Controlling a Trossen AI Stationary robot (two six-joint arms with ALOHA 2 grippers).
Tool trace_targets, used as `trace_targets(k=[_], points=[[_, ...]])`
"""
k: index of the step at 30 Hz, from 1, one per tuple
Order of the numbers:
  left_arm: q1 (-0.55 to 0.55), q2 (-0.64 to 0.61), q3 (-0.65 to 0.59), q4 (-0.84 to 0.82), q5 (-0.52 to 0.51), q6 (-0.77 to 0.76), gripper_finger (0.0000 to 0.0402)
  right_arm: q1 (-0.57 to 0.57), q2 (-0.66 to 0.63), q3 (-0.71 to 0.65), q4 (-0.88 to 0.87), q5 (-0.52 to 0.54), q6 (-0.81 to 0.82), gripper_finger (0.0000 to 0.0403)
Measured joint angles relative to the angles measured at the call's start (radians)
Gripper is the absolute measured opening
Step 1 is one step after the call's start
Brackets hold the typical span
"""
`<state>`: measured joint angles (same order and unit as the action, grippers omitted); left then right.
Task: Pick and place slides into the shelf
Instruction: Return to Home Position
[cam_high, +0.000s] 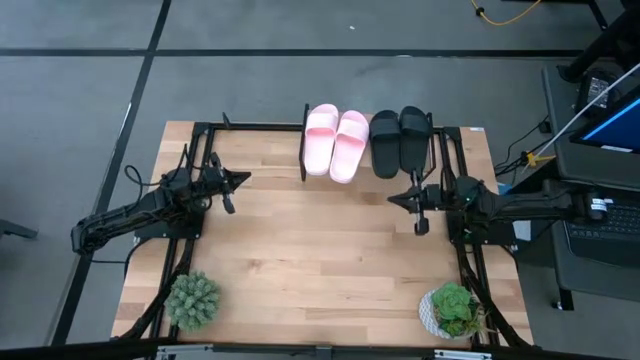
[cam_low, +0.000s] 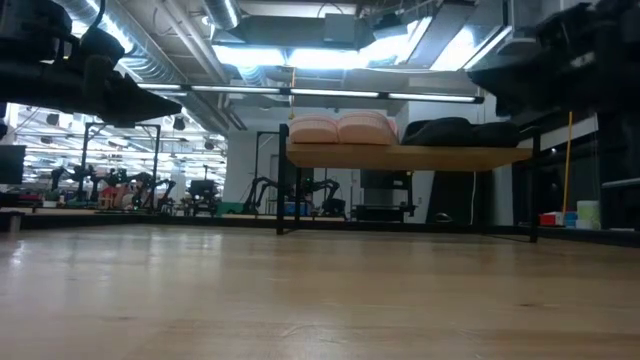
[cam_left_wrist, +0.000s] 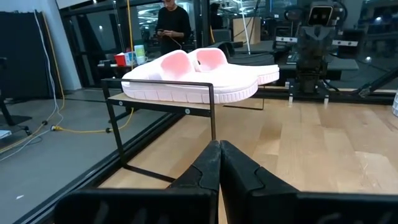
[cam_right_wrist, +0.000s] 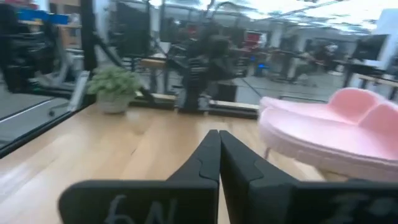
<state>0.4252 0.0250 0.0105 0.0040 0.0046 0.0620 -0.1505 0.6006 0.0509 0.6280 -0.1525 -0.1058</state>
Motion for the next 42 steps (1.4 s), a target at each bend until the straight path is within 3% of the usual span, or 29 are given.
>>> trace_targets(k=[9,16,27,32,39,42], points=[[0.0,0.0,0.0,0.0,-0.001,0.0,0.0,0.0,-0.036,-0.045,-0.035,-0.111,0.014,0.0006],[0.0,0.0,0.0,0.0,-0.001,0.0,0.0,0.0,-0.036,-0.044,-0.076,-0.112,0.255,0.0006],[0.0,0.0,0.0,0.0,-0.001,0.0,0.0,0.035,-0.051,-0.044,-0.08,-0.062,0.103,0.0006],[0.0,0.0,0.0,0.0,-0.001,0.0,0.0,0.08,-0.165,-0.044,-0.148,-0.032,0.095,0.0006],[0.0,0.0,0.0,0.0,-0.001,0.0,0.0,0.119,-0.42,-0.044,-0.444,-0.005,0.077,0.0006],[0.0,0.0,0.0,0.0,-0.001,0.0,0.0,0.148,-0.468,-0.044,-0.461,-0.005,0.099,0.0006]])
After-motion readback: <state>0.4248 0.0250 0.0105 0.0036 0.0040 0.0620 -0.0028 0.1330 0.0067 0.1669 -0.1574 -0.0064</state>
